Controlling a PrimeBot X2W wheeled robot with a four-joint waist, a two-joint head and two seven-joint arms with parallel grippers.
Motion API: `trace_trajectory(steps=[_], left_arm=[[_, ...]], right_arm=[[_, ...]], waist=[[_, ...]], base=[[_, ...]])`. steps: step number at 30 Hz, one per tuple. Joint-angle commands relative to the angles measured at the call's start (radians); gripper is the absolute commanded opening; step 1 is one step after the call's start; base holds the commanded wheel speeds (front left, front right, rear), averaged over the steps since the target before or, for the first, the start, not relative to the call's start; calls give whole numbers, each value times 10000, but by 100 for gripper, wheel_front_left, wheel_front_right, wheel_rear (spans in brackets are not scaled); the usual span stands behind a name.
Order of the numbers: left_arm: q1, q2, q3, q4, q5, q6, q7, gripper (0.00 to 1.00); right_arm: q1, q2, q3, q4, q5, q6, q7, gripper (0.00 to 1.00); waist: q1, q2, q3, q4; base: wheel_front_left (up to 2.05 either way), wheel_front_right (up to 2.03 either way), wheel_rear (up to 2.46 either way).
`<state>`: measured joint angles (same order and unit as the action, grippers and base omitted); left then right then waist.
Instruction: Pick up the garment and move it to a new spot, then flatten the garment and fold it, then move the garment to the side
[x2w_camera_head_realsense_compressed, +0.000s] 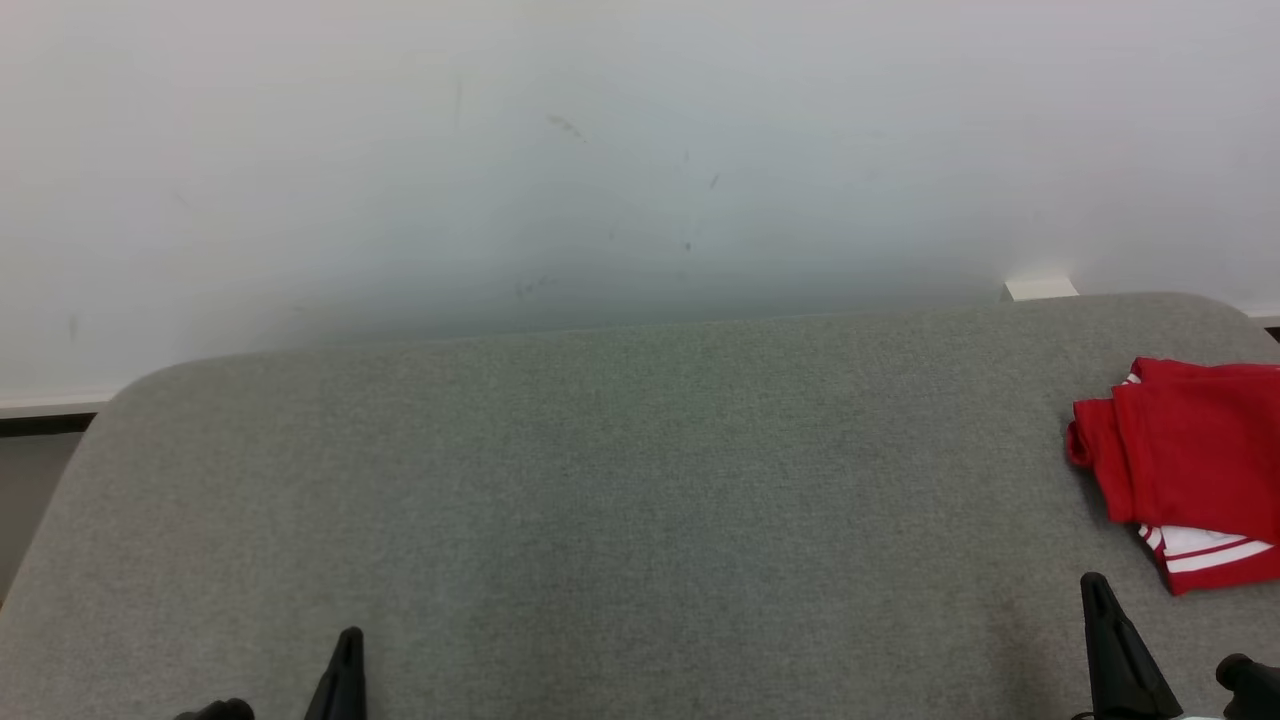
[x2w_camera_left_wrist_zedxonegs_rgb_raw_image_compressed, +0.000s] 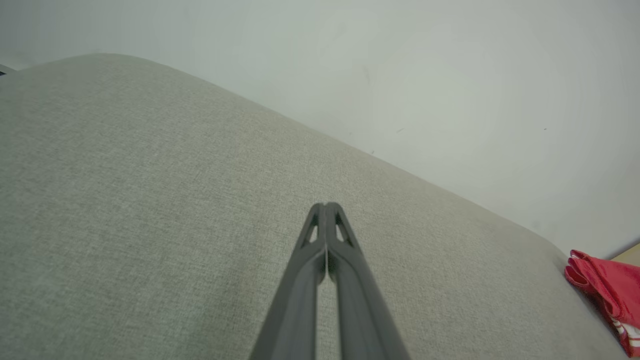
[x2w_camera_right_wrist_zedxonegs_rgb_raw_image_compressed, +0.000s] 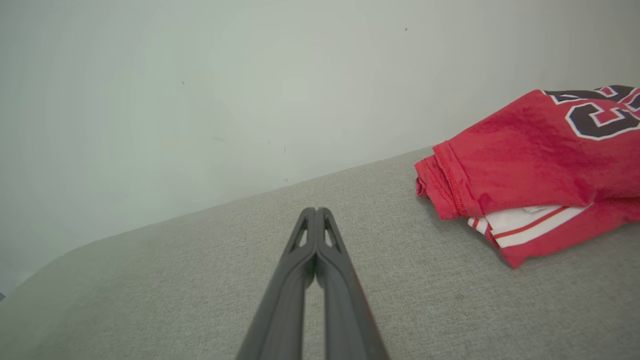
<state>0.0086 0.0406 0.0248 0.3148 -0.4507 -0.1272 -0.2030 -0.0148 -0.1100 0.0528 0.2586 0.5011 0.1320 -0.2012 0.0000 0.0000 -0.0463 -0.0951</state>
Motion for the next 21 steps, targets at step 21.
trace_trajectory(steps=[21], left_arm=[[-523,68,278,-356,-3424,-16,899,0]], right_arm=[[-466,142,-535,-176,3268,-6,924,0]], waist=[[0,0,93,180]], base=[[0,0,0]])
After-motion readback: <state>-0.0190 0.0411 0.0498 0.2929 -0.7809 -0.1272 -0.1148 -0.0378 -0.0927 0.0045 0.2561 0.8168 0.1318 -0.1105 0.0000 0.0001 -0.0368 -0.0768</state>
